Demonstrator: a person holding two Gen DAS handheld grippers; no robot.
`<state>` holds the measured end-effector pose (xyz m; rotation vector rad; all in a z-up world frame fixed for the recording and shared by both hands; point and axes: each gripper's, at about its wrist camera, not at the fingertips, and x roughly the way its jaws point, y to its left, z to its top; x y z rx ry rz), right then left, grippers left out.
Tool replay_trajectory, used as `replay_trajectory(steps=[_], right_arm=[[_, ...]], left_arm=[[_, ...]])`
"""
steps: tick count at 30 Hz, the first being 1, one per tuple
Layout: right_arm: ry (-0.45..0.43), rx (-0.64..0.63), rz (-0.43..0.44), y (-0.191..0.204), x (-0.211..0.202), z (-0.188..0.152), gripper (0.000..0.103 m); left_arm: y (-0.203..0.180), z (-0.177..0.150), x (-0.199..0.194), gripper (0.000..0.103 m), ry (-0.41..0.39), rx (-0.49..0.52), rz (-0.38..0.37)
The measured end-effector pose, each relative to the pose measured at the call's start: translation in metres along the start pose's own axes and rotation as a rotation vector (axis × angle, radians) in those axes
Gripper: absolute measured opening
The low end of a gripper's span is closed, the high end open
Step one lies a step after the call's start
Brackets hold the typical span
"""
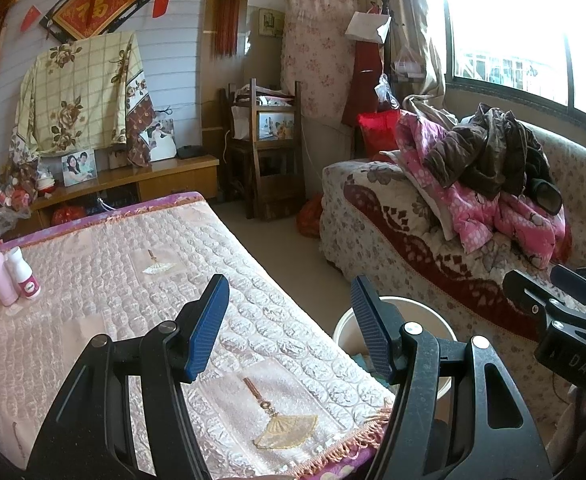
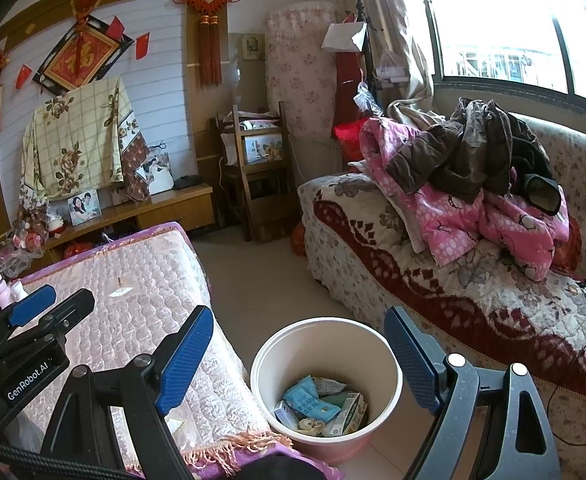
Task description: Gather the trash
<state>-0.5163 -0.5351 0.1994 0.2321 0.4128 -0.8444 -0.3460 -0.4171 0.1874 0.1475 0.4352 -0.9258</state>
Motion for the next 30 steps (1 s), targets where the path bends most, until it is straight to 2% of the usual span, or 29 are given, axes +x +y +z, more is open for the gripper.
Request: replay_trajectory(steps=[30], right_arm=[[0.01, 0.0, -0.001, -0.0045, 0.0036, -0.0042, 0.086]], left_arm=[[0.0001, -0.0061, 0.0024, 0.062, 0.011, 0.023, -0.018]])
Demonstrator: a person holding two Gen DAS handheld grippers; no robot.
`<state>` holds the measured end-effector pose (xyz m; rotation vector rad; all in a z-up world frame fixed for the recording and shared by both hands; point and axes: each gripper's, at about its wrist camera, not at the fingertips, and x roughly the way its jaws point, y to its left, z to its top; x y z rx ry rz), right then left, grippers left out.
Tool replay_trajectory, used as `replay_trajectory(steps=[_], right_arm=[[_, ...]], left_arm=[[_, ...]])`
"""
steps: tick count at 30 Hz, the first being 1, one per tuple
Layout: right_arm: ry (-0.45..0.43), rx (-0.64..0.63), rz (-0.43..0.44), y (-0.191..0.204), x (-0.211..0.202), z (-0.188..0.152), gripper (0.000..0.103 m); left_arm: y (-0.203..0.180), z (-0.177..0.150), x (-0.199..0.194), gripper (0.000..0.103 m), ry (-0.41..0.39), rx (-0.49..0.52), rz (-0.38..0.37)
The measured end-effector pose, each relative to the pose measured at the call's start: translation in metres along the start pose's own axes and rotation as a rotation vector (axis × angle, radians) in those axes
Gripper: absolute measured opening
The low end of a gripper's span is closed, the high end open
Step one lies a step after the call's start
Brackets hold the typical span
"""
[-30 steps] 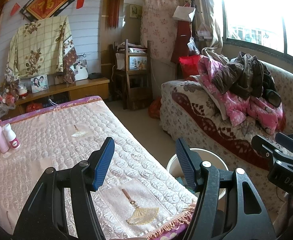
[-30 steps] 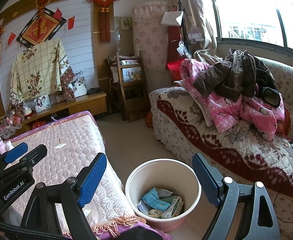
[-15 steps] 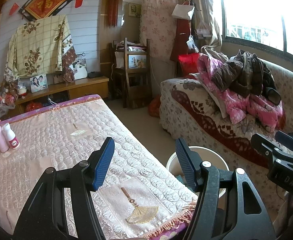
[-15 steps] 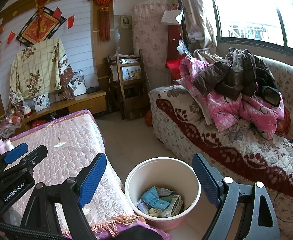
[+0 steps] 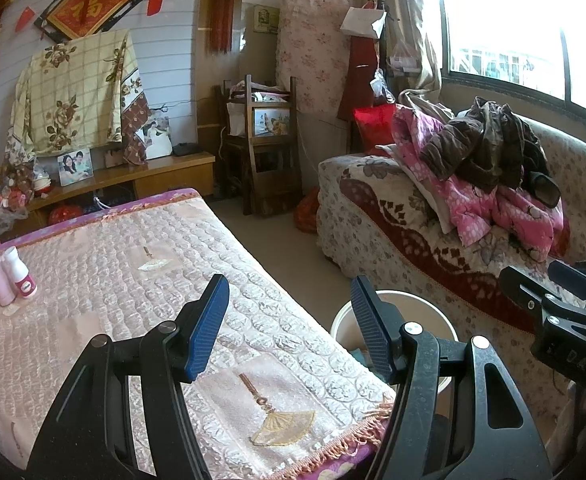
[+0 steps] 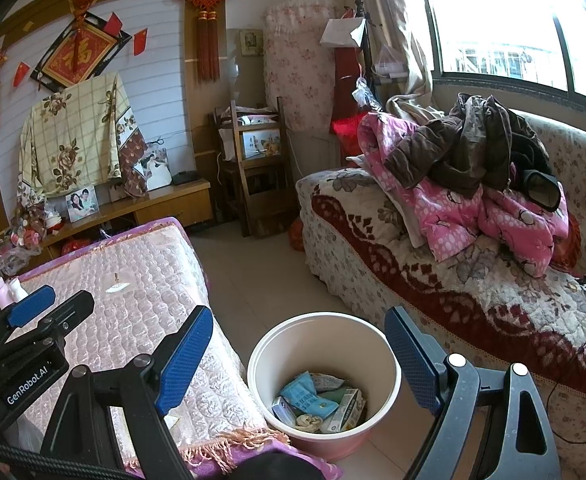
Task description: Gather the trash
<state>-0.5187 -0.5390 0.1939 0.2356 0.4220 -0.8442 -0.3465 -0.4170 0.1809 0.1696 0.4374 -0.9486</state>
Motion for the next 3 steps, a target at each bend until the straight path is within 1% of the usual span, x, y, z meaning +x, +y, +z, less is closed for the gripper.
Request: replay_trajectory(steps=[3], right_arm=[[0.003, 0.0, 0.0, -0.0001, 0.0004, -0.0006, 0.086]], left_arm=[[0.0017, -0.002, 0.0026, 0.062, 0.01, 0.001, -0.018]])
